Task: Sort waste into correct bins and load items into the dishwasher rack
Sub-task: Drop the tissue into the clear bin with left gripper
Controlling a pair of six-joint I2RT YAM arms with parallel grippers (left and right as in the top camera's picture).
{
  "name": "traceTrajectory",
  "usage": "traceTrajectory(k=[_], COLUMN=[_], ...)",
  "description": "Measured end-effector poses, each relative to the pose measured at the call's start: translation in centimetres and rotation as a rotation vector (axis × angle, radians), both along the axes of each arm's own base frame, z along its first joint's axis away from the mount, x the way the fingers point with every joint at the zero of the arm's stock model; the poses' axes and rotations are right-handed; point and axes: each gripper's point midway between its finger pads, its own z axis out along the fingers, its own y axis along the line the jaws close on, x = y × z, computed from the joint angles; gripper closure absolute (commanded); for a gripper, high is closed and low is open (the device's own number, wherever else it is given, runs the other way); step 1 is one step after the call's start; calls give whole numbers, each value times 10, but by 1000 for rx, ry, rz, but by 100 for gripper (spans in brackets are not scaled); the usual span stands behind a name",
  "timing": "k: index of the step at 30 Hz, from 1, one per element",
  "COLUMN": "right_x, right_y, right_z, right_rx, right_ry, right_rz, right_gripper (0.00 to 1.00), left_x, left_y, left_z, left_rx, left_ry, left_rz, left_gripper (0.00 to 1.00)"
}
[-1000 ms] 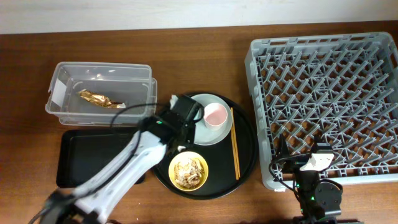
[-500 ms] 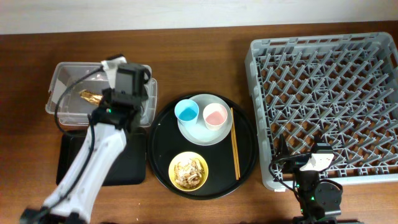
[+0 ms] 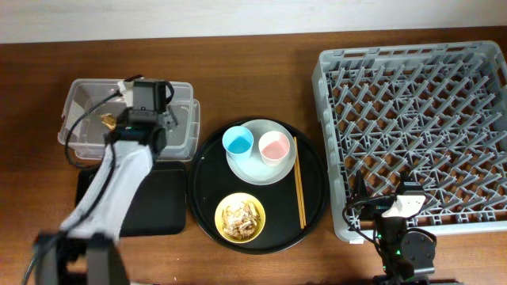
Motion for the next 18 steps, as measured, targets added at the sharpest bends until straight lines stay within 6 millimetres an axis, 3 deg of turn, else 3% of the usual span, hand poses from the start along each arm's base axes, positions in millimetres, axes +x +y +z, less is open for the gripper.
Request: traceTrajectory(k=[1,2,4,5,7,11,15,18], right_x=[0,0,0,0,0,0,0,0], right_y=[0,0,0,0,0,0,0,0], right_z=[0,0,0,0,0,0,0,0], right_rx=[0,0,0,0,0,0,0,0], right_ry=[0,0,0,0,0,0,0,0], right_rz=[0,0,0,0,0,0,0,0], right_gripper=[1,1,1,1,1,1,1,1], left_x=[-9,-24,-59,-76,-122,-172,-205,-211], left_y=[-9,-25,-64,-76,-106,-137,-145,-142], left_z=[11,25,49,50,36,0,-40,-60], left_rx=[-38,-100,-228,-264,-333,-357,-320,-313], left_ry=[0,9,43,87,257,465,584,601], left_rz=[-32,-95,-240,-282,-381,-481,-531,-528], left_gripper=[88,100,100,99,93,66,64,64])
